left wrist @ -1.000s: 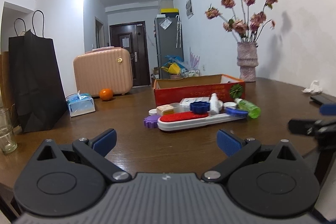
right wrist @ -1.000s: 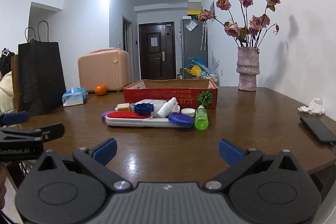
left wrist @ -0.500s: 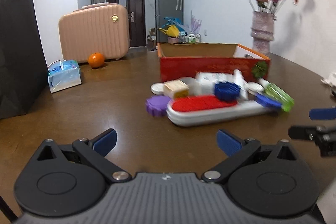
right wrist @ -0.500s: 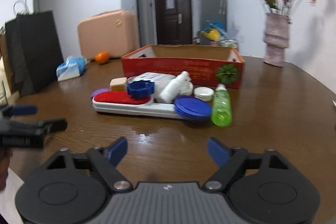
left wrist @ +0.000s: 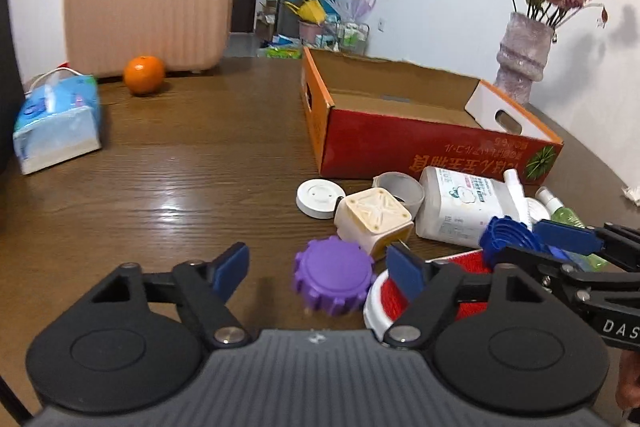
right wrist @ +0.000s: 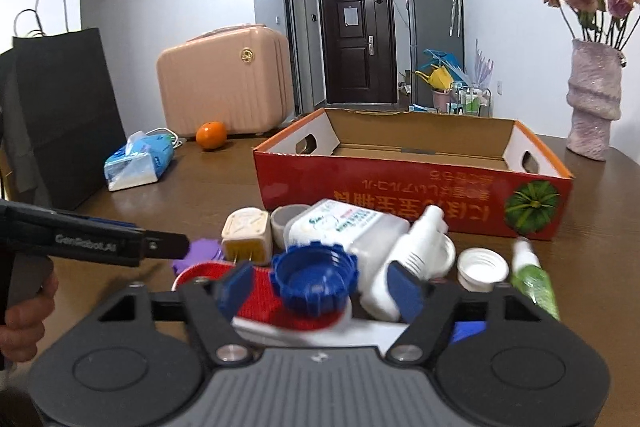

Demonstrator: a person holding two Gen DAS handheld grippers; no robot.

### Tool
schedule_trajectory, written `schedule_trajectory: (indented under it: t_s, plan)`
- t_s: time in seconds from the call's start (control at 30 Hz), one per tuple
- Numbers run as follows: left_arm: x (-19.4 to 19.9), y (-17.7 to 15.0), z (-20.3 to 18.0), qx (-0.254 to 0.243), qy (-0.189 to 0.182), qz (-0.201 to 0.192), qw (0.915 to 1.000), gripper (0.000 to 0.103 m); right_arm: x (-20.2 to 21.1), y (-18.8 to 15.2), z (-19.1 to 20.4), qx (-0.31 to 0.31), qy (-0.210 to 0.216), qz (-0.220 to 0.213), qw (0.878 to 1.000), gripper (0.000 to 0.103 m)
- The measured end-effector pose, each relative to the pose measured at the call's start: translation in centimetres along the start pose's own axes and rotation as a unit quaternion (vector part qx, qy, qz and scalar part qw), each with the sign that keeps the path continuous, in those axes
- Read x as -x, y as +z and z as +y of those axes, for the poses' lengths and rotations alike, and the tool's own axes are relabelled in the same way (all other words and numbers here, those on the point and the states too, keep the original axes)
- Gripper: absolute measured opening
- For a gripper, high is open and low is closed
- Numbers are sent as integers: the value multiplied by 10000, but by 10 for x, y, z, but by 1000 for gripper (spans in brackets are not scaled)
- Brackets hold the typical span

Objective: Organize rigid objects
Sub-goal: 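Grasp the purple gear cap with the left tool while the right grasps the blue gear cap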

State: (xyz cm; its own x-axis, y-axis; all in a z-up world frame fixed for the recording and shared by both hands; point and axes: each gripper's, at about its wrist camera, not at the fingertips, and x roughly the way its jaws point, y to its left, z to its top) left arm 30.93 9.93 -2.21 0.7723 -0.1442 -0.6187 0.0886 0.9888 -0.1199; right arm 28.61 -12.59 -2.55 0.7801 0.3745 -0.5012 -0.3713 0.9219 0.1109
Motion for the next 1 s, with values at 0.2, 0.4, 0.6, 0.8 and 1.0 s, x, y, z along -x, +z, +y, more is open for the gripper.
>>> schedule_trajectory:
  t_s: [0.2,0.4,0.6,0.8,1.0]
  plan:
    - [-21,-7,1,-18,-49,158,9999,73,-4,-2,0,63,84,-57,9999,52]
    - [-25,-13,-17,-423,274,87,9987,54,3,-5,1,226,167,-94,9996,52]
    - [-11,-19,-22,-521,556,-28,9971,53,16,-6,-1,262,179,-215,9993,52]
    - [49,-30,-28,-312,694,-433,9962,53,54,-5,-1,331,111,-520,9980,52]
    - [103,-44,-54,-159,475,-833,9953,54,101,-17,1,366,-18,-747,9965,52]
